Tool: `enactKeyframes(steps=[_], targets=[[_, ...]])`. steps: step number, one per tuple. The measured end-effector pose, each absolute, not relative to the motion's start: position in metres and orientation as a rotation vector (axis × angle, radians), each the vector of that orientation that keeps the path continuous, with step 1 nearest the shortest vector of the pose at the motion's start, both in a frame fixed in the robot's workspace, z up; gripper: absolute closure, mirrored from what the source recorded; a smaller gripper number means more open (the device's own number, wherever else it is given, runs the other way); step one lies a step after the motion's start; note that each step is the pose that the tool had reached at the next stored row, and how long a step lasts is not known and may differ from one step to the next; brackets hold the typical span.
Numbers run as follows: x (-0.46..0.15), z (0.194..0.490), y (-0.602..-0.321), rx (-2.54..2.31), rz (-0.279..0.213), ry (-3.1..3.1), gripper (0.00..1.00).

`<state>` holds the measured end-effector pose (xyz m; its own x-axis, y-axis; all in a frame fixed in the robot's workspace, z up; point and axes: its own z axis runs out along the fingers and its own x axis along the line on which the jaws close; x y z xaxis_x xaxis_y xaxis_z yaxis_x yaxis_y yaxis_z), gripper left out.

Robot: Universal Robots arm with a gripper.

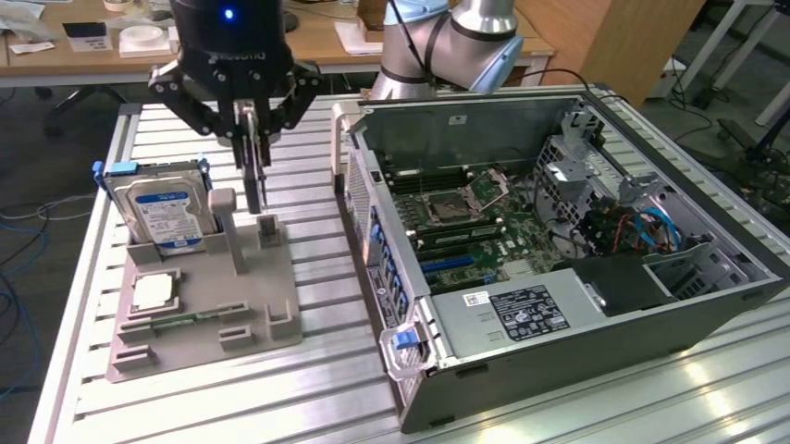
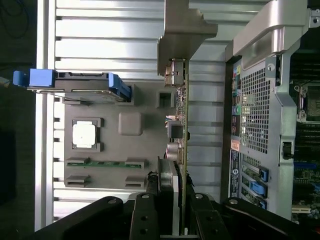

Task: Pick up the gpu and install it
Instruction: 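Pick up the gpu and move the gpu toward the slot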

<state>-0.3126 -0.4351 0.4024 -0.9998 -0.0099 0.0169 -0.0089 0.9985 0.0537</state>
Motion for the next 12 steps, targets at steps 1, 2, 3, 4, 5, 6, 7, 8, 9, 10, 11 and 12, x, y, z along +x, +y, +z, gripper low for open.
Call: enactKeyframes(steps=[1,2,3,4,5,6,7,8,9,10,11,12], targets=[[-0.3126,0.4054,-0.4351,0.015,-0.084,-3.123,0.72],[-0.3126,0.4077,-0.4351,0.015,-0.084,-3.123,0.72],[-0.3126,0.4085,-0.4351,0.017,-0.084,-3.123,0.72],[-0.3126,0.4085,-0.4349,0.029,-0.084,-3.123,0.72],[-0.3126,0.4087,-0.4347,0.042,-0.084,-3.123,0.72],[-0.3126,0.4087,-0.4347,0.047,-0.084,-3.122,0.72],[-0.3126,0.4087,-0.4347,0.047,-0.084,-3.122,0.72],[-0.3126,0.4088,-0.4347,0.047,-0.084,-3.122,0.72],[-0.3126,0.4088,-0.4347,0.047,-0.084,-3.122,0.72],[-0.3126,0.4088,-0.4347,0.047,-0.084,-3.122,0.72],[-0.3126,0.4087,-0.4347,0.048,-0.084,-3.122,0.72],[-0.3124,0.4087,-0.4347,0.047,-0.084,-3.122,0.72]])
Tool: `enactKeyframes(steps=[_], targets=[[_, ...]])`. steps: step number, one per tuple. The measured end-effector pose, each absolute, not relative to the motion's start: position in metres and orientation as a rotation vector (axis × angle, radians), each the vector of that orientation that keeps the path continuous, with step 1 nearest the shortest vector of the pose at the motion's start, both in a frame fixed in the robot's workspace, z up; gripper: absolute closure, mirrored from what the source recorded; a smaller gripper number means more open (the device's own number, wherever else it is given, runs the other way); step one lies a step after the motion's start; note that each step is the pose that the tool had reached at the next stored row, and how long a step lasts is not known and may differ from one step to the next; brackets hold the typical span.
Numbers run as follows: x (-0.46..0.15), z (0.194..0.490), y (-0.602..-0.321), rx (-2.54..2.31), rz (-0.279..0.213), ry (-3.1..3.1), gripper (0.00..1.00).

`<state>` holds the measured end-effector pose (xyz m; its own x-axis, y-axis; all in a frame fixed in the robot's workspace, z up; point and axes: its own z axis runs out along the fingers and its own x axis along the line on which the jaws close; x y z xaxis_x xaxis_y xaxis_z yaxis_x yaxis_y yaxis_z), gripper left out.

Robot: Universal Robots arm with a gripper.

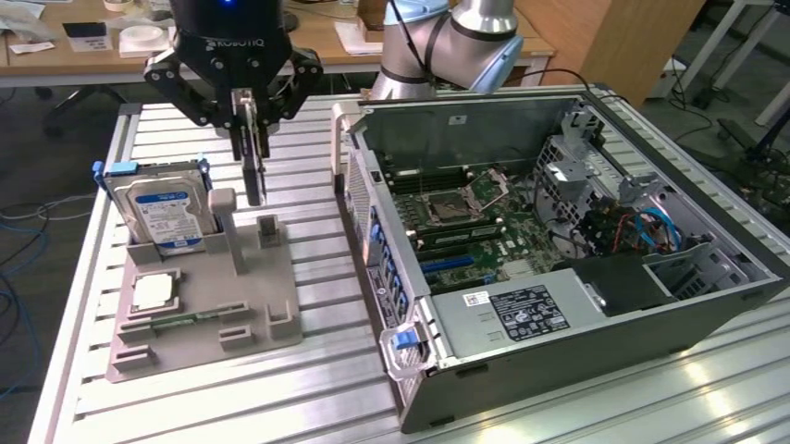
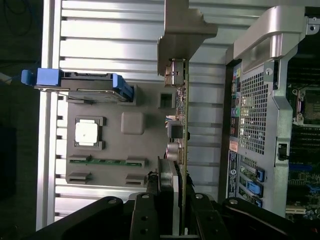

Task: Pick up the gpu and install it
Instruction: 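Pick up the gpu and move the gpu toward the slot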

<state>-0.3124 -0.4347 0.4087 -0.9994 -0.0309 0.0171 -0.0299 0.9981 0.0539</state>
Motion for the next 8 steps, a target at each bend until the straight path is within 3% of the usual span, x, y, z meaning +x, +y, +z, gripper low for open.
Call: enactKeyframes(steps=[8], targets=[[-0.297,0.409,-0.434,0.047,-0.084,-3.122,0.72]])
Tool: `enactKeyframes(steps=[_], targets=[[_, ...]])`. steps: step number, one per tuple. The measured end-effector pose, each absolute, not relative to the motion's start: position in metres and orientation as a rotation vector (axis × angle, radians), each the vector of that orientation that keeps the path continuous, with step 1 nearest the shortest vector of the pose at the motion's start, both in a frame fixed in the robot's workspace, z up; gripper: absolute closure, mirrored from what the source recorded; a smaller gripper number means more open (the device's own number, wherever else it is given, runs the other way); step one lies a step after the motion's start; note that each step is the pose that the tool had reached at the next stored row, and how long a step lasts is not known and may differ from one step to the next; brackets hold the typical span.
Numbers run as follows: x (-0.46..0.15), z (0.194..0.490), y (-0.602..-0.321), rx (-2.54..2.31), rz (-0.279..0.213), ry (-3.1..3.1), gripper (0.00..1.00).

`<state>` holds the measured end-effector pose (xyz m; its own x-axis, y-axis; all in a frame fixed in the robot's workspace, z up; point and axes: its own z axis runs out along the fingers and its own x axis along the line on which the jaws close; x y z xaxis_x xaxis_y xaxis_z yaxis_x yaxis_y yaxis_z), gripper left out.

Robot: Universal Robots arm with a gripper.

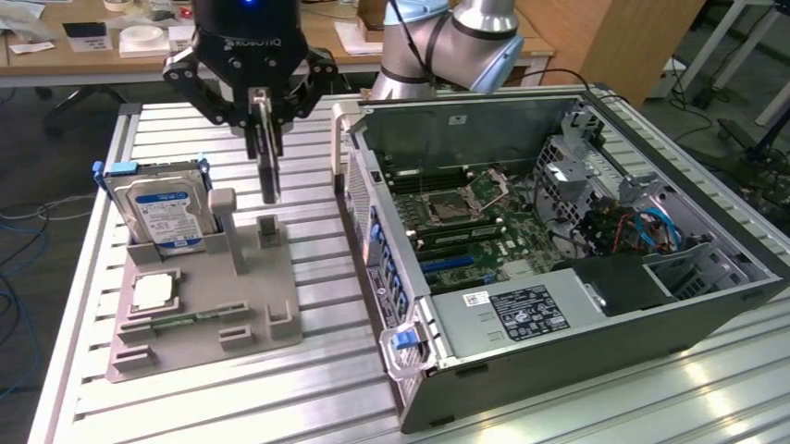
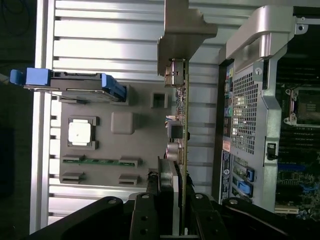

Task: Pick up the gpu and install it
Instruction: 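Pick up the gpu and move the gpu toward the slot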

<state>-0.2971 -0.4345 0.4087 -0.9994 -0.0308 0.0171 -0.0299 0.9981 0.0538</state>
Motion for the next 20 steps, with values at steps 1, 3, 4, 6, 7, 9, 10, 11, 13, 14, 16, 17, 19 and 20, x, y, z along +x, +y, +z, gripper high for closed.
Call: enactKeyframes(steps=[1,3,4,6,7,9,10,11,13,14,16,17,19,20], targets=[[-0.295,0.409,-0.434,0.047,-0.084,-3.122,0.72],[-0.289,0.409,-0.434,0.048,-0.084,-3.122,0.72],[-0.287,0.409,-0.434,0.048,-0.084,-3.122,0.72],[-0.281,0.409,-0.434,0.047,-0.084,-3.122,0.72],[-0.278,0.409,-0.434,0.047,-0.084,-3.122,0.72],[-0.272,0.409,-0.434,0.047,-0.084,-3.122,0.72],[-0.269,0.409,-0.434,0.047,-0.084,-3.122,0.72],[-0.266,0.408,-0.434,0.048,-0.084,-3.122,0.72],[-0.260,0.408,-0.434,0.048,-0.084,-3.122,0.72],[-0.256,0.408,-0.434,0.047,-0.084,-3.122,0.72],[-0.250,0.408,-0.434,0.047,-0.084,-3.122,0.72],[-0.248,0.408,-0.434,0.048,-0.084,-3.122,0.72],[-0.243,0.408,-0.434,0.048,-0.084,-3.122,0.72],[-0.225,0.408,-0.434,0.048,-0.084,-3.122,0.72]])
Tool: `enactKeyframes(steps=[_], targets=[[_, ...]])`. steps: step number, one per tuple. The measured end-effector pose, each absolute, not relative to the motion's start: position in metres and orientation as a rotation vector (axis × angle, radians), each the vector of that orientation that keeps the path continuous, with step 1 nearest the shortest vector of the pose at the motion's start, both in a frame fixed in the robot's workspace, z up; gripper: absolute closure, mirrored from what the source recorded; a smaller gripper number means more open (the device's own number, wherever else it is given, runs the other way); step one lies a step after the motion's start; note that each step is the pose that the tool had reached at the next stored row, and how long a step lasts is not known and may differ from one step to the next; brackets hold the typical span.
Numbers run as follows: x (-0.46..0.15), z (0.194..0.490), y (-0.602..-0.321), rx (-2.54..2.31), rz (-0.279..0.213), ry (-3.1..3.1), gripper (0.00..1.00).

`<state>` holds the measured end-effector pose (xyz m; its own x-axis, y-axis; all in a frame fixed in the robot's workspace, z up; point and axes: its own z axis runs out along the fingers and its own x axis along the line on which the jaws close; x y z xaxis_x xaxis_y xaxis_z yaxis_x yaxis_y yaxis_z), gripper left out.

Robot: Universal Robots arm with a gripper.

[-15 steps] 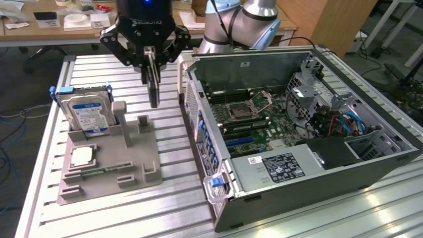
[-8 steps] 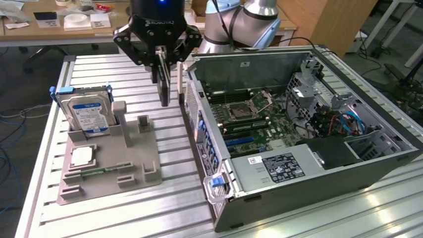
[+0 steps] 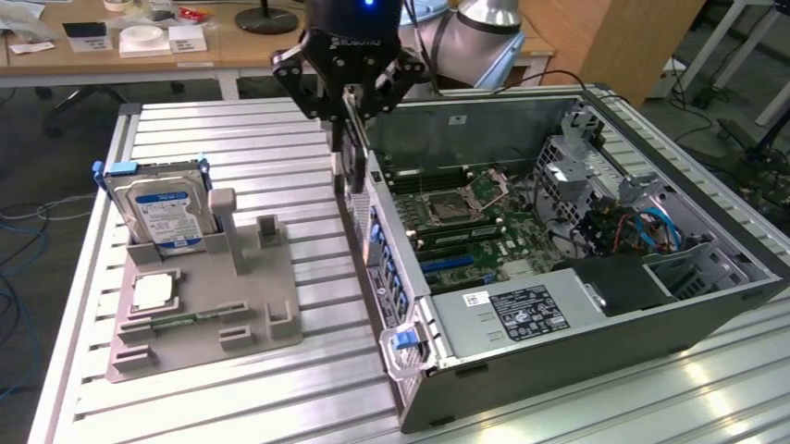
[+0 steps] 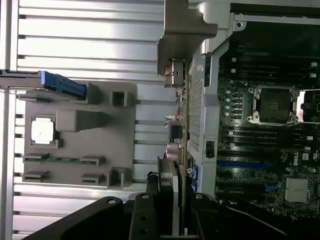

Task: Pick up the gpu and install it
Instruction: 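Pick up the gpu and move the gpu toward the slot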

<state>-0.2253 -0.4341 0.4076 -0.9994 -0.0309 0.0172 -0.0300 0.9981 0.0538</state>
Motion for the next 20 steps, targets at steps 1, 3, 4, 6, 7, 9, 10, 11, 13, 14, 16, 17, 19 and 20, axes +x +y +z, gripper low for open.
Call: enactKeyframes(steps=[1,3,4,6,7,9,10,11,13,14,16,17,19,20], targets=[[-0.210,0.407,-0.434,0.047,-0.084,-3.122,0.72],[-0.193,0.407,-0.434,0.048,-0.084,-3.126,0.72],[-0.190,0.407,-0.434,0.048,-0.084,-3.127,0.72],[-0.186,0.407,-0.434,0.048,-0.084,-3.130,0.72],[-0.183,0.407,-0.434,0.048,-0.084,-3.131,0.72],[-0.177,0.407,-0.434,0.048,-0.084,-3.134,0.72],[-0.174,0.407,-0.434,0.048,-0.084,-3.135,0.72],[-0.171,0.407,-0.434,0.048,-0.084,-3.136,0.72],[-0.164,0.407,-0.434,0.048,-0.084,-3.139,0.72],[-0.161,0.407,-0.434,0.049,-0.084,-3.140,0.72],[-0.154,0.406,-0.434,0.049,-0.084,-3.142,0.72],[-0.150,0.406,-0.434,0.049,-0.084,-3.143,0.72],[-0.142,0.406,-0.434,0.049,-0.084,-3.145,0.72],[-0.138,0.406,-0.434,0.049,-0.084,-3.146,0.72]])
